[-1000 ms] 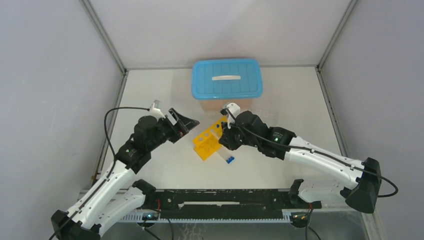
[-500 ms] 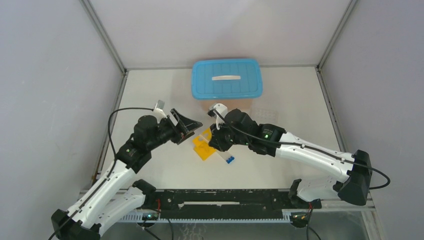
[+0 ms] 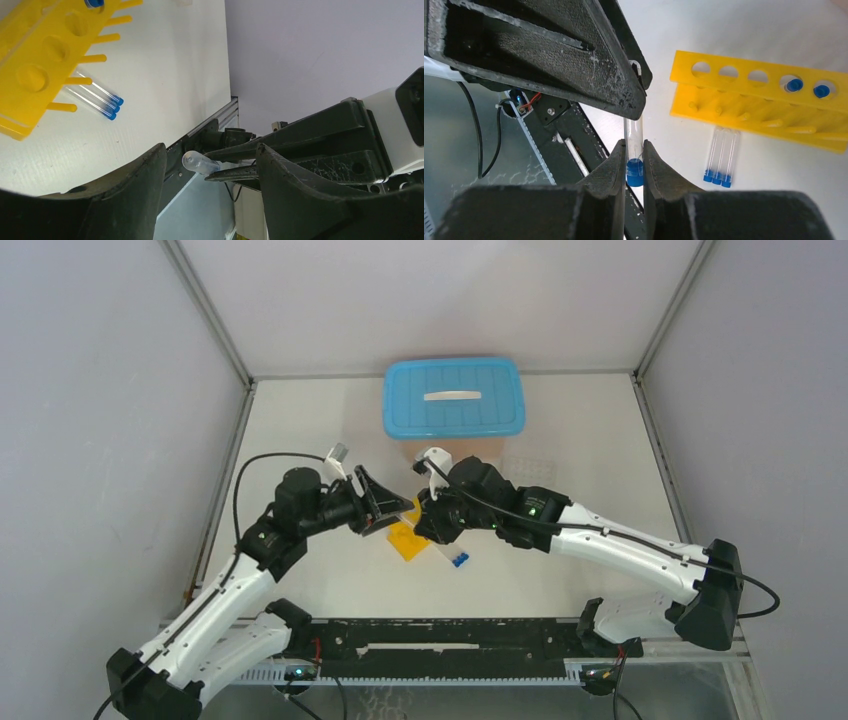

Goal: Organize the chemistry lab equipment
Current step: Pick up the test tube at the center of the board.

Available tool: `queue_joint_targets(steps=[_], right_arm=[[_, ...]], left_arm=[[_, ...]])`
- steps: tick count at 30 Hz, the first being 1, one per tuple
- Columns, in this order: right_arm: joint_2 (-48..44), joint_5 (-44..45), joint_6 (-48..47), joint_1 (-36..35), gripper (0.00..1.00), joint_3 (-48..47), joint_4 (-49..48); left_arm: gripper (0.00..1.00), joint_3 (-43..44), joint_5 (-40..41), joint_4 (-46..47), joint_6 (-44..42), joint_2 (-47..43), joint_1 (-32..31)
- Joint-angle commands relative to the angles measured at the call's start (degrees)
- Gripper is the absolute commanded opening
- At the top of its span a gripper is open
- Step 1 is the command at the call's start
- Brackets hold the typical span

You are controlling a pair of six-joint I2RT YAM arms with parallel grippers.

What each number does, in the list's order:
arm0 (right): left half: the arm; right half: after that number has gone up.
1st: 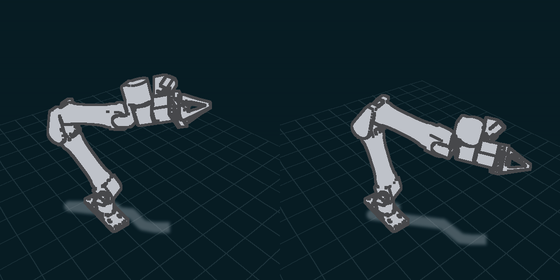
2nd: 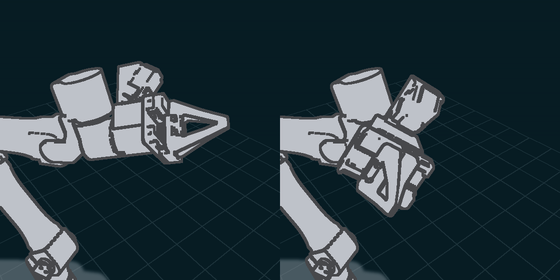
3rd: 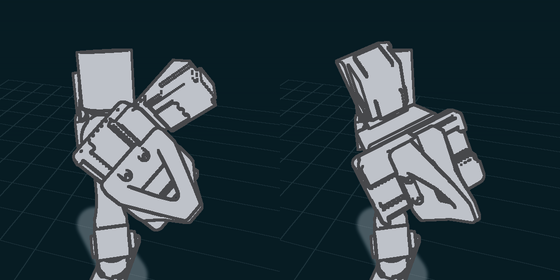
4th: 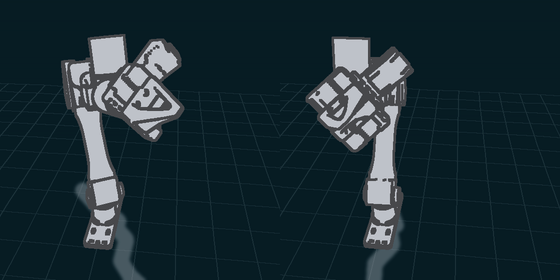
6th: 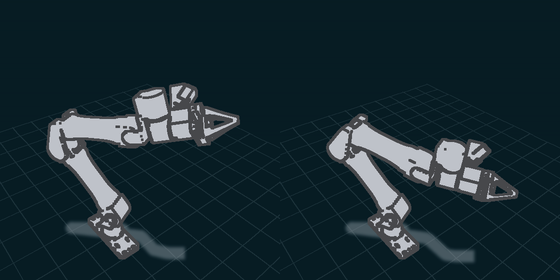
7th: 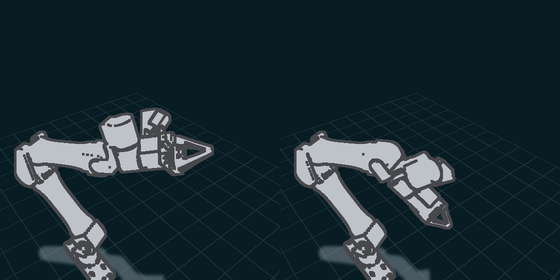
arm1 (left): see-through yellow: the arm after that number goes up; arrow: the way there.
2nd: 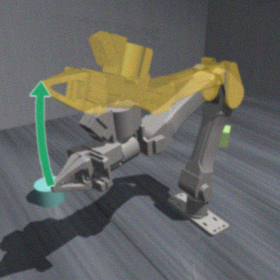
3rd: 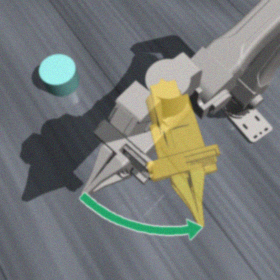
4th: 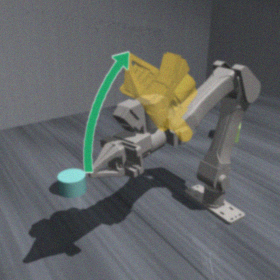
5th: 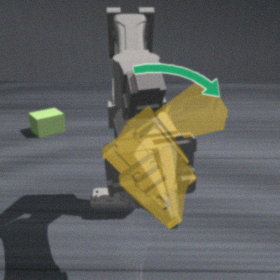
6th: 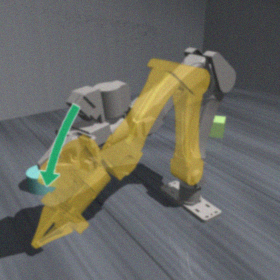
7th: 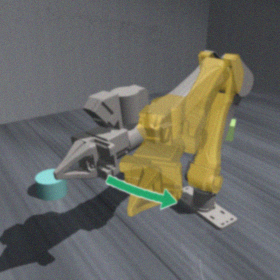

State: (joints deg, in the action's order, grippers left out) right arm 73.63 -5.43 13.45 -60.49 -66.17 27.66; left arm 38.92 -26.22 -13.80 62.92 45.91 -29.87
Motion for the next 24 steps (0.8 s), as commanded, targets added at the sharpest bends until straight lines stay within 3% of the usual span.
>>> queue_joint_targets(steps=[1,24], right_arm=[[0.1,-1.2,-1.4,-0.6,0.17,-2.3,-2.3],[-0.4,-4.6,-2.7,0.9,0.17,-1.6,-0.9]], left_arm=[[0.69,1.4,-4.2,1.9,-2.6,0.3,-0.3],[0.38,1.6,-10.4,2.2,-5.8,2.5,0.3]])
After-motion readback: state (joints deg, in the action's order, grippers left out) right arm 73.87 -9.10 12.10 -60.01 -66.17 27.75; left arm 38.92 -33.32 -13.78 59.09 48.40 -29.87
